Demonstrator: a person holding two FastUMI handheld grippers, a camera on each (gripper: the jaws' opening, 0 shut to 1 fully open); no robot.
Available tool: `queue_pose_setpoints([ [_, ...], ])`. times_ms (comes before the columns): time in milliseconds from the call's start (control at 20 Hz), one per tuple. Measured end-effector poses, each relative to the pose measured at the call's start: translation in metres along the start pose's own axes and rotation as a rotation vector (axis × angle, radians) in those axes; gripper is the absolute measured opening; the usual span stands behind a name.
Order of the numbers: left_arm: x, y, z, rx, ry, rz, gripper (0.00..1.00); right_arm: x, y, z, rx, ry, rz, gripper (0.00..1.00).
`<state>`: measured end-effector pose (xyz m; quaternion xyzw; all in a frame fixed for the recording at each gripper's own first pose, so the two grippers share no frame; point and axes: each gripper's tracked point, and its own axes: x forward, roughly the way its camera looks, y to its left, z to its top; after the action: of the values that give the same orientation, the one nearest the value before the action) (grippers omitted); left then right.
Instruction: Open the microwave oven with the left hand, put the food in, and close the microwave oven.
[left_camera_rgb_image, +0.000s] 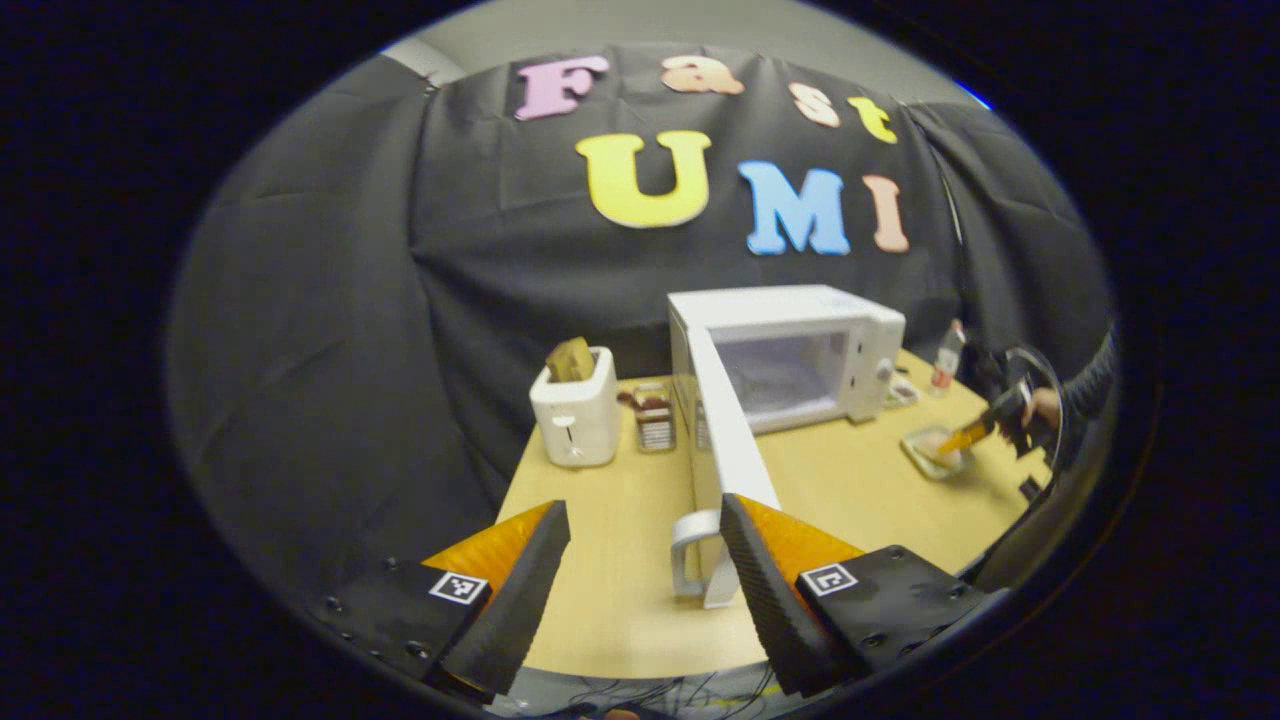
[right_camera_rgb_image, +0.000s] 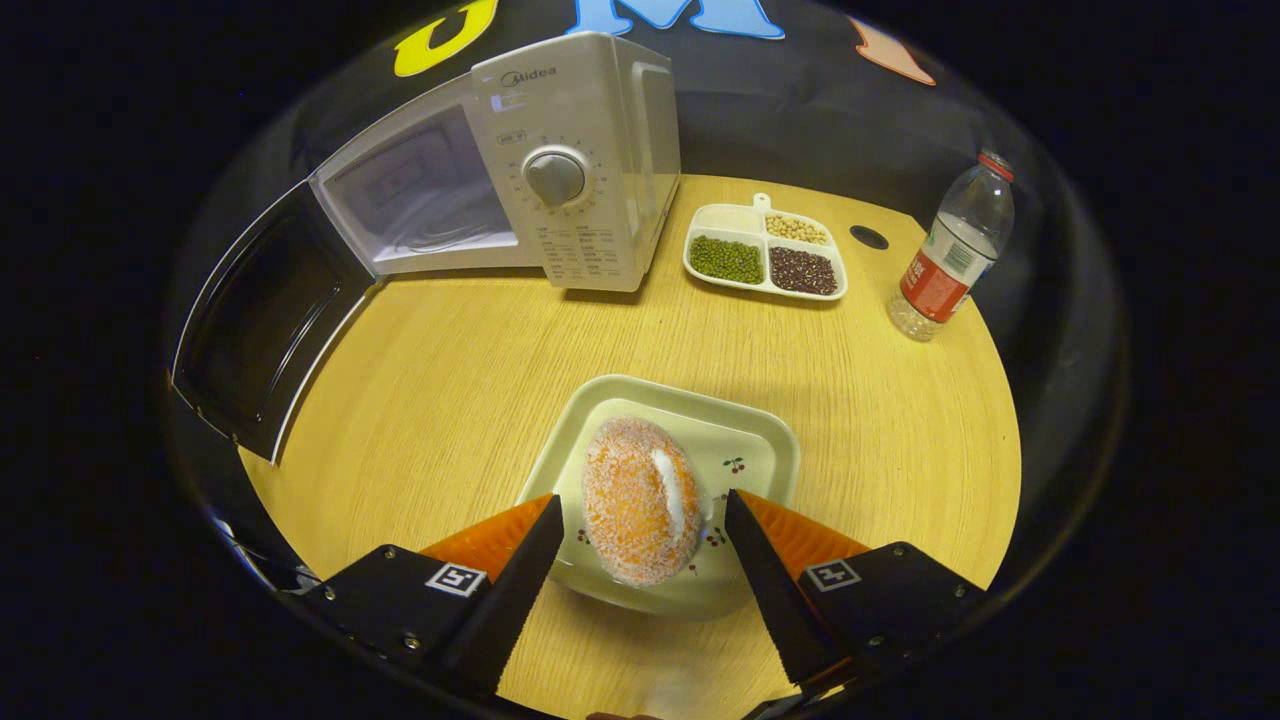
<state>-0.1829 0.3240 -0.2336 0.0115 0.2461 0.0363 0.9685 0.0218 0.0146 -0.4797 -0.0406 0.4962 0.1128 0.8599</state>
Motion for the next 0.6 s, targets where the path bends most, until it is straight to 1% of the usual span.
queue_pose_setpoints([
  [50, -0.012, -0.012, 0.030, -0.071, -0.089, 0.035, 0.98, 0.005, 0.001, -0.001, 0.005, 0.004, 0.011, 1.00],
  [100, -0.023, -0.028, 0.062, -0.135, -0.179, 0.060, 0.97, 0.008, 0.002, -0.001, 0.004, 0.007, 0.015, 1.00],
  [150, -0.034, -0.043, 0.089, -0.185, -0.268, 0.079, 0.99, 0.011, 0.001, -0.002, -0.003, 0.010, 0.014, 1.00],
  [200, -0.043, -0.057, 0.119, -0.206, -0.346, 0.089, 0.99, 0.012, 0.001, -0.002, -0.011, 0.010, 0.018, 1.00],
  [250, -0.049, -0.070, 0.135, -0.211, -0.393, 0.102, 0.98, 0.013, 0.000, -0.002, -0.020, 0.010, 0.016, 1.00],
  [300, -0.047, -0.082, 0.143, -0.198, -0.408, 0.105, 0.98, 0.014, -0.001, -0.002, -0.028, 0.007, 0.012, 0.93],
  [350, -0.046, -0.094, 0.144, -0.175, -0.412, 0.106, 0.99, 0.015, -0.002, 0.001, -0.032, -0.003, 0.012, 0.88],
  [400, -0.043, -0.107, 0.149, -0.162, -0.414, 0.092, 0.98, 0.014, -0.001, -0.001, -0.033, -0.001, 0.015, 0.79],
  [450, -0.038, -0.122, 0.157, -0.156, -0.417, 0.073, 0.96, 0.014, -0.002, -0.001, -0.043, 0.001, 0.017, 0.78],
  [500, -0.034, -0.131, 0.162, -0.154, -0.417, 0.064, 0.97, 0.014, -0.002, -0.002, -0.057, -0.002, 0.016, 0.70],
  [550, -0.028, -0.137, 0.165, -0.153, -0.414, 0.062, 0.98, 0.011, -0.004, -0.001, -0.074, -0.003, 0.004, 0.73],
  [600, -0.022, -0.145, 0.168, -0.152, -0.411, 0.063, 0.96, 0.008, -0.002, -0.001, -0.093, -0.008, 0.003, 0.66],
])
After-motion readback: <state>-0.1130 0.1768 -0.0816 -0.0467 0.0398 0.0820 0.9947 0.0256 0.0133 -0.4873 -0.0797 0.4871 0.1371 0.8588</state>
